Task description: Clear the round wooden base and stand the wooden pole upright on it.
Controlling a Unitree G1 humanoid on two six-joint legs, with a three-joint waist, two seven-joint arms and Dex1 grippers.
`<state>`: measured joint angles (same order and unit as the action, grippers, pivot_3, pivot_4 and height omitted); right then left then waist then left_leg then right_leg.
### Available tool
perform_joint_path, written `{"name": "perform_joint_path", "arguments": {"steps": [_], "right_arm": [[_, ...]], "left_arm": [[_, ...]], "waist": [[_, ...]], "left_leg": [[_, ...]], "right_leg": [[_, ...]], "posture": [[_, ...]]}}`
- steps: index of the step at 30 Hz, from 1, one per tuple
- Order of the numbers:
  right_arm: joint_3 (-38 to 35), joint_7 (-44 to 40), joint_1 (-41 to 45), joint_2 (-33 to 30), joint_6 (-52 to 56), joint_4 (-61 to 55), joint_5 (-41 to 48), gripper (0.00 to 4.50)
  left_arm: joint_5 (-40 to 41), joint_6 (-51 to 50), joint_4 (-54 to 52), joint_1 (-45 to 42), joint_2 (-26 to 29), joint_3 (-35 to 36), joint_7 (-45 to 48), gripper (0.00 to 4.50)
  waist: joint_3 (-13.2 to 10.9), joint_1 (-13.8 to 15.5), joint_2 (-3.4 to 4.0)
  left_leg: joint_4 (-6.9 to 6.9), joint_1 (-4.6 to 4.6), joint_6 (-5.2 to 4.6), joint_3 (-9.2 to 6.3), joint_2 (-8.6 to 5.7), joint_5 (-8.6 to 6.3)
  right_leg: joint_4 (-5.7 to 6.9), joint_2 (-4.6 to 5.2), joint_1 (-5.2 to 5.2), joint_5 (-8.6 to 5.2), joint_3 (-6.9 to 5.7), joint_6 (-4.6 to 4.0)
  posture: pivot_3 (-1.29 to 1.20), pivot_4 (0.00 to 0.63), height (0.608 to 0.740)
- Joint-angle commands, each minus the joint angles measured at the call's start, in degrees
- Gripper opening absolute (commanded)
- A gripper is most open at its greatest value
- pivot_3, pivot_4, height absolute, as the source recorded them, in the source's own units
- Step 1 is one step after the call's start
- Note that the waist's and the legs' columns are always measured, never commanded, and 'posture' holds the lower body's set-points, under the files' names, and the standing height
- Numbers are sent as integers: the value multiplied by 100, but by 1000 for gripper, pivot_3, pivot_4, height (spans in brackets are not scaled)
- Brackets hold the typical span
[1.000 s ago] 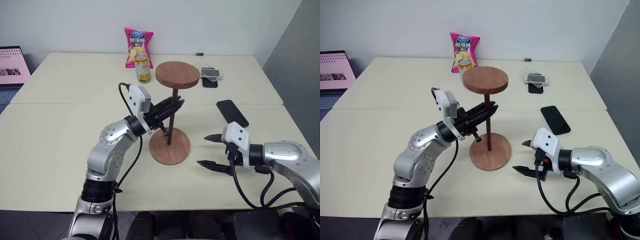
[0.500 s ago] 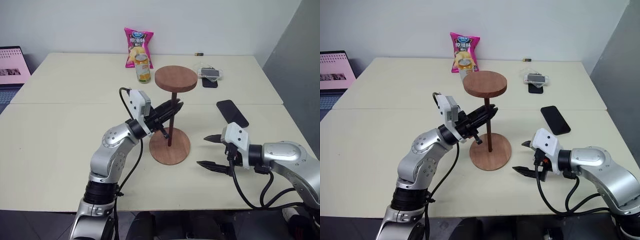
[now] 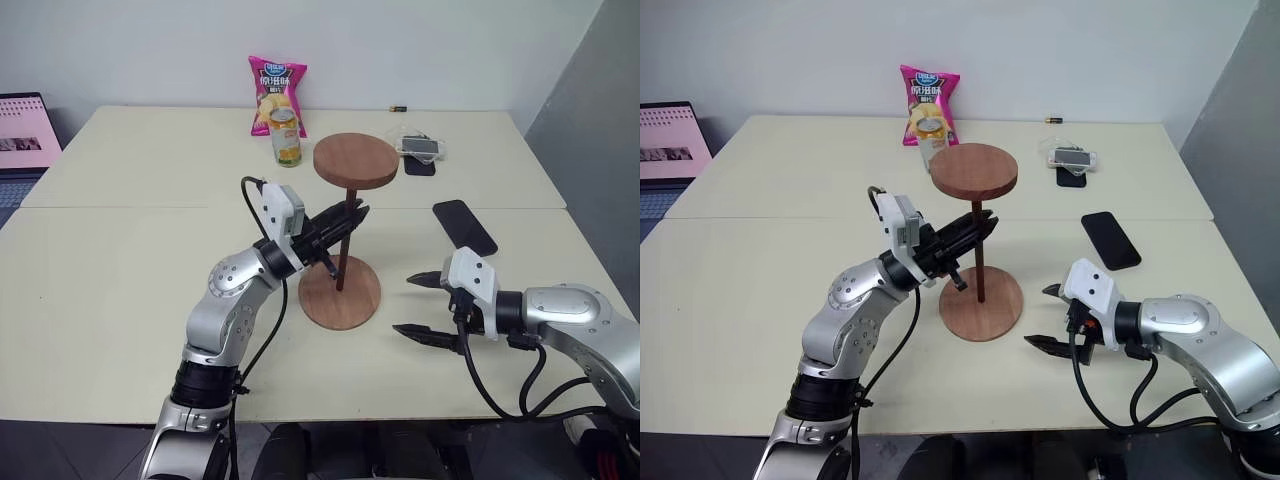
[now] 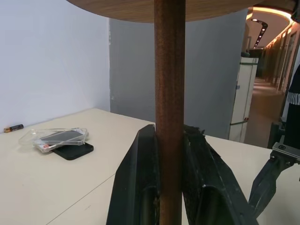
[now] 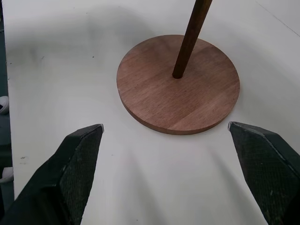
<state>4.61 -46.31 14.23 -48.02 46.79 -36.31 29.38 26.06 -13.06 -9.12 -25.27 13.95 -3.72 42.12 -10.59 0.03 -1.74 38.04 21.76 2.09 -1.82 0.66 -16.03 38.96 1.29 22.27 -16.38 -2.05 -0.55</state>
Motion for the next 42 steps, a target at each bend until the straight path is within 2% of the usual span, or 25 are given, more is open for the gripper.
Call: {"name": "perform_joint_path", "arguments": {"steps": [1, 21, 38, 40, 41, 42], "right_arm": [[-26, -80, 44, -47, -51, -200, 68, 4500], [0, -87, 24, -38, -18, -258, 72, 4500], [59, -50, 95, 21, -31, -215, 58, 4500], [67, -58, 130, 28, -29, -195, 59, 4500], [68, -62, 140, 29, -29, -188, 60, 4500], [70, -66, 150, 30, -28, -182, 61, 4500]], "left_arm": [[-108, 41, -49, 197, 121, -23, 36, 260], [-324, 256, 105, 771, 436, -63, -85, 260], [-548, 402, 279, 766, 620, -210, -153, 260], [-551, 411, 293, 779, 641, -191, -162, 970], [-555, 412, 296, 782, 642, -185, -162, 1074], [-558, 418, 301, 783, 648, -187, -150, 1370]], "waist": [[2, -1, 1], [18, -13, 6], [54, -18, 5], [55, -19, 5], [56, -25, 9], [54, -32, 9]], "left_leg": [[0, -1, 0, 0, 0, 0], [-3, -15, -2, 2, 3, -1], [-9, -42, -8, 4, 6, -5], [-10, -47, -9, 5, 7, -5], [-12, -51, -9, 6, 7, -5], [-17, -57, -10, 12, 6, -6]], "right_leg": [[0, 0, 0, 0, 0, 0], [1, -4, -9, -1, 4, 1], [1, -9, -29, -14, 8, 25], [1, -10, -32, -15, 9, 25], [1, -10, -34, -15, 10, 26], [1, -11, -35, -16, 17, 27]], "posture": [[0, 150, 740], [0, 150, 740], [0, 150, 740], [0, 150, 740], [0, 150, 740], [0, 150, 740]]}}
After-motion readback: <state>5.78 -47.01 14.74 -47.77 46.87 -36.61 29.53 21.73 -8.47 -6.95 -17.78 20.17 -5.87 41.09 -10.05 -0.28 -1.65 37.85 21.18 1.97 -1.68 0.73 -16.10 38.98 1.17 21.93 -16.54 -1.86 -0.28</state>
